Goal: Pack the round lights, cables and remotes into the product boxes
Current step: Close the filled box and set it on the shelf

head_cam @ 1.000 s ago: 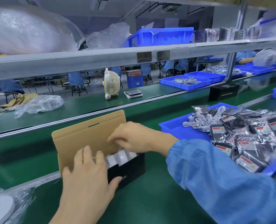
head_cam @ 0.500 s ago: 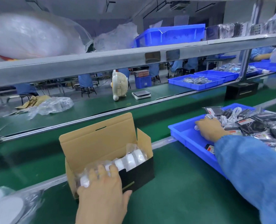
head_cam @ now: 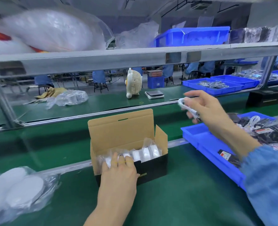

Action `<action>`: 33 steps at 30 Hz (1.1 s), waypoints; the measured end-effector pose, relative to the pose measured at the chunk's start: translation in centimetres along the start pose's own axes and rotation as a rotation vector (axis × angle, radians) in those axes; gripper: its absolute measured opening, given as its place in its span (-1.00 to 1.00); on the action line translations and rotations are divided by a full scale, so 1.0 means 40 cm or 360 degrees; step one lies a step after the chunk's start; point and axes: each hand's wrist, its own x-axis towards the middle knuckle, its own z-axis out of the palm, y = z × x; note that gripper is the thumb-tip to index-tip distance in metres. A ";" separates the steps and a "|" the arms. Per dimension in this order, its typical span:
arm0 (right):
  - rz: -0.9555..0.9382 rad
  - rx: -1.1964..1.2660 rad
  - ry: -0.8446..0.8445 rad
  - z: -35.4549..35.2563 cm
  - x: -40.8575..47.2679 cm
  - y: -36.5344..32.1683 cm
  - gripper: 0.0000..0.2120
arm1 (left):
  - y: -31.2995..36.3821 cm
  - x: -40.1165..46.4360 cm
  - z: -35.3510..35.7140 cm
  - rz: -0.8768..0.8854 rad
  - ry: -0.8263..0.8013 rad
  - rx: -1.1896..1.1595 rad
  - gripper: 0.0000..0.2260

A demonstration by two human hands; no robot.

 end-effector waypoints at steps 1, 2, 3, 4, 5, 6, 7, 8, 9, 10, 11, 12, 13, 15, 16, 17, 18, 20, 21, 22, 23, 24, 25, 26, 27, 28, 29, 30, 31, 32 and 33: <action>0.0032 -0.0013 -0.0237 0.055 -0.021 -0.030 -0.82 | 0.001 -0.001 0.004 0.0002 -0.0013 -0.0018 -0.54; 0.0071 -0.0033 -0.0455 0.110 -0.040 -0.054 -0.81 | 0.001 -0.002 0.005 0.0005 -0.0026 -0.0038 -0.55; 0.0113 -0.0050 -0.0617 0.158 -0.053 -0.067 -0.80 | 0.000 -0.002 0.004 0.0008 -0.0032 -0.0055 -0.57; 0.0154 -0.0067 -0.0707 0.199 -0.060 -0.073 -0.79 | -0.001 -0.002 0.002 0.0010 -0.0033 -0.0079 -0.59; 0.0189 -0.0096 -0.0741 0.229 -0.062 -0.072 -0.78 | -0.004 0.000 -0.003 0.0006 -0.0033 -0.0126 -0.62; 0.0219 -0.0145 -0.0745 0.251 -0.060 -0.067 -0.78 | -0.007 0.001 -0.009 -0.0001 -0.0036 -0.0193 -0.64; 0.0240 -0.0215 -0.0738 0.265 -0.057 -0.058 -0.79 | -0.012 0.002 -0.016 -0.0002 -0.0036 -0.0270 -0.66; 0.0231 -0.0327 -0.0709 0.273 -0.054 -0.046 -0.82 | -0.018 0.004 -0.023 0.0006 -0.0034 -0.0353 -0.70; 0.0180 -0.0492 -0.0637 0.273 -0.051 -0.033 -0.85 | -0.025 0.007 -0.030 0.0016 -0.0029 -0.0433 -0.74; 0.0093 -0.0689 -0.0534 0.268 -0.047 -0.023 -0.87 | -0.033 0.010 -0.036 0.0020 -0.0025 -0.0511 -0.77; -0.0010 -0.0880 -0.0439 0.258 -0.044 -0.016 -0.88 | -0.041 0.011 -0.042 0.0017 -0.0022 -0.0576 -0.79; -0.0117 -0.1069 -0.0379 0.246 -0.041 -0.011 -0.87 | -0.048 0.012 -0.048 0.0010 -0.0022 -0.0617 -0.80; -0.0227 -0.1266 -0.0359 0.233 -0.040 -0.008 -0.86 | -0.052 0.012 -0.051 -0.0003 -0.0026 -0.0635 -0.78; -0.0412 -0.1559 -0.0361 0.209 -0.038 -0.004 -0.85 | -0.048 0.007 -0.058 -0.0048 -0.0065 -0.0548 -0.72; -0.0463 -0.1596 -0.0357 0.197 -0.038 -0.004 -0.85 | -0.037 0.005 -0.064 -0.0058 -0.0044 -0.0420 -0.68; -0.0496 -0.1575 -0.0353 0.187 -0.039 -0.004 -0.85 | -0.022 0.008 -0.073 -0.0036 0.0039 -0.0280 -0.65; -0.0518 -0.1514 -0.0349 0.178 -0.041 -0.006 -0.85 | -0.004 0.017 -0.082 0.0027 0.0171 -0.0197 -0.64; -0.0517 -0.1374 -0.0355 0.163 -0.039 -0.012 -0.82 | 0.039 0.054 -0.098 0.0309 0.0381 -0.0252 -0.64; -0.0506 -0.1346 -0.0368 0.159 -0.036 -0.016 -0.79 | 0.058 0.081 -0.104 0.0481 0.0355 -0.0323 -0.65; -0.0492 -0.1335 -0.0384 0.158 -0.034 -0.018 -0.78 | 0.072 0.111 -0.109 0.0616 0.0256 -0.0377 -0.66; -0.0479 -0.1330 -0.0409 0.158 -0.033 -0.018 -0.78 | 0.079 0.140 -0.110 0.0699 0.0137 -0.0384 -0.66; -0.0474 -0.1332 -0.0444 0.161 -0.032 -0.015 -0.78 | 0.079 0.166 -0.107 0.0741 0.0046 -0.0354 -0.65; -0.0468 -0.1344 -0.0491 0.166 -0.034 -0.010 -0.78 | 0.073 0.190 -0.099 0.0758 -0.0008 -0.0312 -0.64; -0.0449 -0.1359 -0.0540 0.171 -0.037 -0.004 -0.76 | 0.067 0.209 -0.085 0.0765 -0.0036 -0.0279 -0.64; -0.0422 -0.1370 -0.0584 0.177 -0.042 0.001 -0.74 | 0.060 0.222 -0.072 0.0769 -0.0044 -0.0268 -0.63; -0.0401 -0.1377 -0.0615 0.180 -0.046 0.006 -0.72 | 0.054 0.230 -0.061 0.0766 -0.0045 -0.0269 -0.62; -0.0397 -0.1391 -0.0630 0.181 -0.049 0.010 -0.70 | 0.052 0.235 -0.053 0.0754 -0.0044 -0.0270 -0.60; -0.0405 -0.1412 -0.0632 0.182 -0.050 0.012 -0.69 | 0.051 0.236 -0.049 0.0738 -0.0052 -0.0273 -0.60; -0.0417 -0.1430 -0.0623 0.182 -0.050 0.013 -0.69 | 0.053 0.235 -0.047 0.0721 -0.0066 -0.0283 -0.60; -0.0428 -0.1436 -0.0605 0.183 -0.050 0.015 -0.69 | 0.055 0.232 -0.046 0.0701 -0.0084 -0.0308 -0.61; -0.0436 -0.1434 -0.0584 0.182 -0.049 0.016 -0.69 | 0.056 0.228 -0.049 0.0681 -0.0109 -0.0362 -0.63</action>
